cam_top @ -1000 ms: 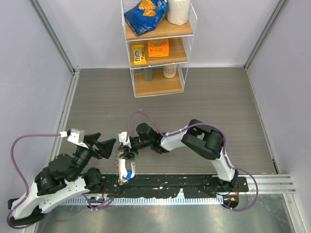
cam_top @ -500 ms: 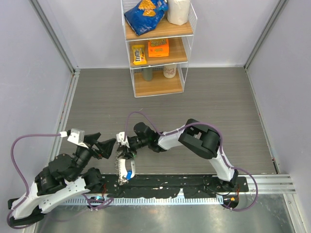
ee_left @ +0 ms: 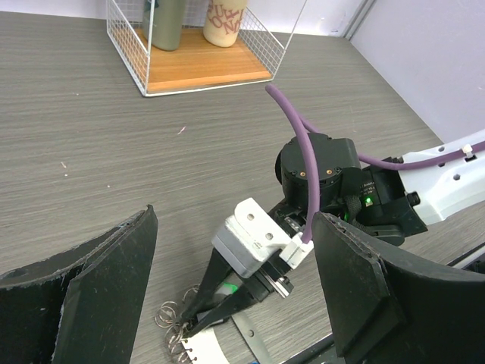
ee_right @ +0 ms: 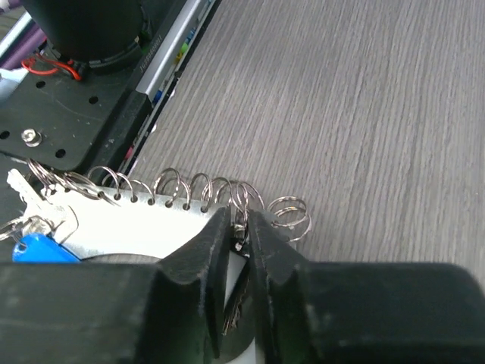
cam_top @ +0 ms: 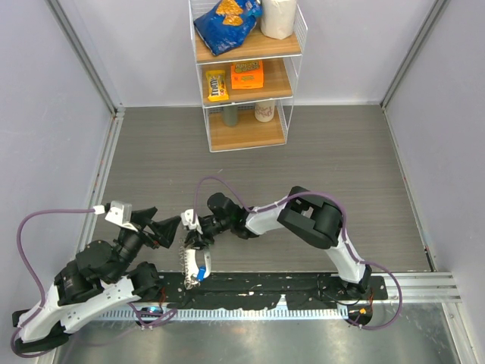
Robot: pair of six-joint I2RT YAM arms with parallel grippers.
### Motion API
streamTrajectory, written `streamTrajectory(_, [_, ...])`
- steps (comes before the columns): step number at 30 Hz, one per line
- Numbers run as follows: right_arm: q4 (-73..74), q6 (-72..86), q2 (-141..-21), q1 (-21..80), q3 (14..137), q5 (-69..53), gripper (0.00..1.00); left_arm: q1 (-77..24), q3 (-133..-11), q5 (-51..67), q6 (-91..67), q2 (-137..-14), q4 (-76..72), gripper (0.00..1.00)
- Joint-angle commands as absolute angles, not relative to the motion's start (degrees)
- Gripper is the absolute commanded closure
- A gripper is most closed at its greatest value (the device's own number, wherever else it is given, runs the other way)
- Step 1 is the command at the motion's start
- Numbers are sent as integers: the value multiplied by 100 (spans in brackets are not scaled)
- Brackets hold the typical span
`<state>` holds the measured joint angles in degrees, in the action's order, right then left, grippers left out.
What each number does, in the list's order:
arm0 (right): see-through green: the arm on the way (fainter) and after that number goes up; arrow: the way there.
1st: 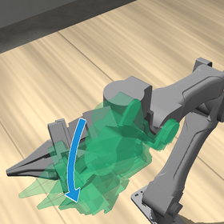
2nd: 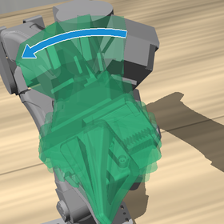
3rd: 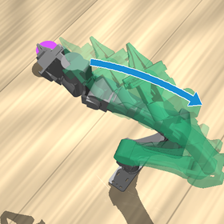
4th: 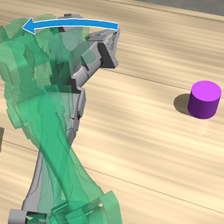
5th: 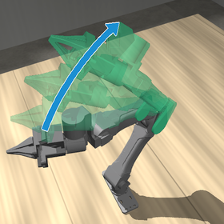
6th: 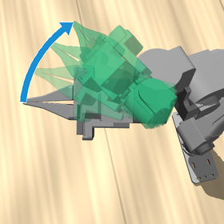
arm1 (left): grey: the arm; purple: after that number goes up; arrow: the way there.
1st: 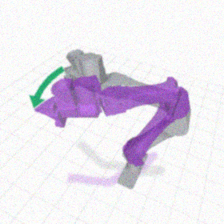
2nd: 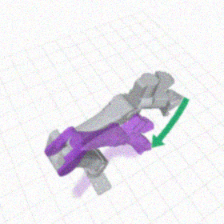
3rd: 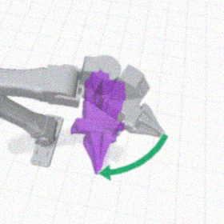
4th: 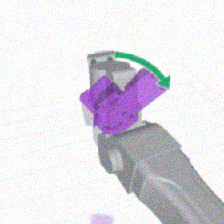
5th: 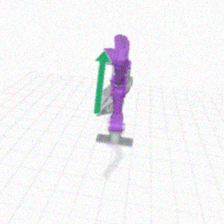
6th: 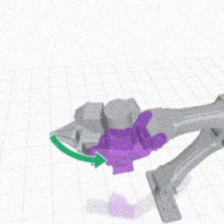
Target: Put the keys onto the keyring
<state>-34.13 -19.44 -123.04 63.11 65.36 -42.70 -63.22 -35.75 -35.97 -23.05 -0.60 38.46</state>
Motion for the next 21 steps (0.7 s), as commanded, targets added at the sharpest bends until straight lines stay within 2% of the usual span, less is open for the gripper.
streamTrajectory(1, [-3472, -1987, -12305, 6363, 6688, -4351, 87, -6311, -3551, -3683, -2233, 352, 3691, 11])
streamTrajectory(2, [-3480, -1986, -12305, 6363, 6697, -4307, 94, -6311, -3551, -3691, -2241, 352, 3691, 11])
streamTrajectory(10, [-3331, -2171, -11989, 6363, 6531, -4114, 95, -6311, -3568, -3700, -2250, 352, 3744, 11])
streamTrajectory(16, [-3305, -2022, -10873, 6363, 5898, -3762, 95, -6311, -3586, -3385, -2338, 334, 3692, 12])
streamTrajectory(21, [-2402, -1978, -9820, 6363, 5722, -3560, 94, -6319, -3630, -2823, -2180, 194, 3411, 13])
